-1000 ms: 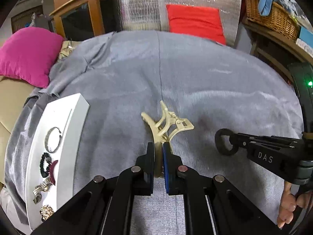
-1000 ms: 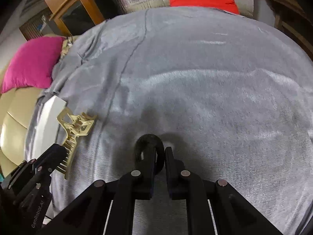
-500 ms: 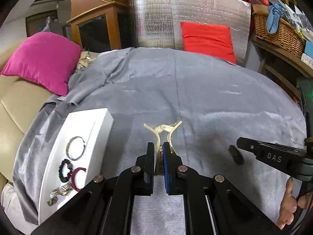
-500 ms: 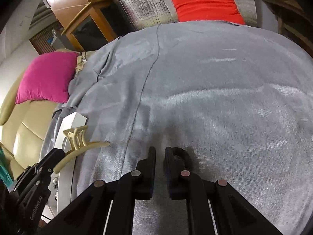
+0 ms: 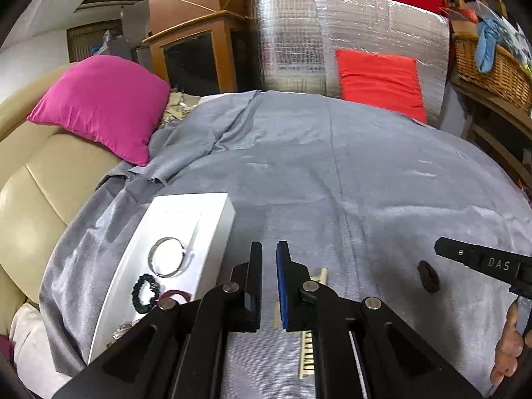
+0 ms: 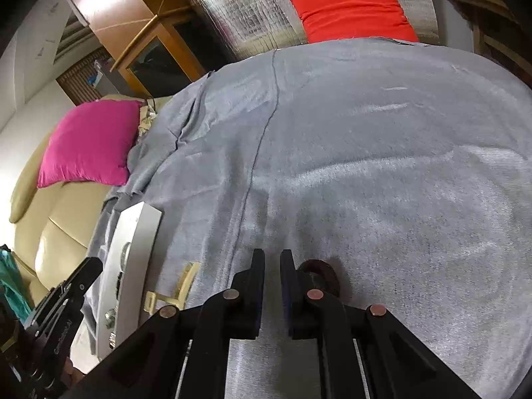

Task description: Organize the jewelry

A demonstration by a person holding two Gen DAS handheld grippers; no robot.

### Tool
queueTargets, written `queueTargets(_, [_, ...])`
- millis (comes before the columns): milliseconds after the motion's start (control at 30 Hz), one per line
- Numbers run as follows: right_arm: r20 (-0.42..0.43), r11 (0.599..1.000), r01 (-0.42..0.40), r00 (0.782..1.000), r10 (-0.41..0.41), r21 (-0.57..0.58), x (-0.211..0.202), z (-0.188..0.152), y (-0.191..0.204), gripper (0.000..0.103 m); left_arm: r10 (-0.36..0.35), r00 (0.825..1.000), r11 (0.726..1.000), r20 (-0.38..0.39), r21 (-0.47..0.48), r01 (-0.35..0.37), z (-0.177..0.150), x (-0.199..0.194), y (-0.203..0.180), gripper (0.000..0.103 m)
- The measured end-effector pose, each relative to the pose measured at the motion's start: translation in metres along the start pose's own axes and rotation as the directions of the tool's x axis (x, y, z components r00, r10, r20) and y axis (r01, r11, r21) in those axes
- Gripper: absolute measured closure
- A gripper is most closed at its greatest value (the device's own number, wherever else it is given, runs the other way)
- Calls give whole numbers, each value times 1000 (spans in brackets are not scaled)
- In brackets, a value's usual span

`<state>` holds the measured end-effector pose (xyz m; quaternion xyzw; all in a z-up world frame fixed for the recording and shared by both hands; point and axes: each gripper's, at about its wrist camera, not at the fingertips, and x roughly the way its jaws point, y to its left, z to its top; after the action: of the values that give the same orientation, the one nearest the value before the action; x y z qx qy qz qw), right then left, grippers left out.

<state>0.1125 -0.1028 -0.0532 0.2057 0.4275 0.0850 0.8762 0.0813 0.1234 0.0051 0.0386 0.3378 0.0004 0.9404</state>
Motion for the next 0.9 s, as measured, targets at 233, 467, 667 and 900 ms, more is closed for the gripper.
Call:
queueTargets(233, [41, 998, -59, 997, 58, 21, -5, 11, 1, 92, 48, 998, 996, 42, -76, -45, 12, -12, 36, 95])
queueTargets(467, [54, 996, -91, 994, 91, 7, -1, 15, 2, 92, 86, 994, 986, 65, -146, -76, 30, -8, 68, 95])
queueTargets(667, [23, 992, -124, 992, 125, -7, 10, 20, 3, 92, 53, 998, 990, 17, -133, -50, 29, 6, 69, 95])
queueTargets(900, [-36, 993, -120, 992, 120, -2, 21, 21, -3, 92, -35, 987, 999, -155, 19, 38, 0, 39, 9, 76])
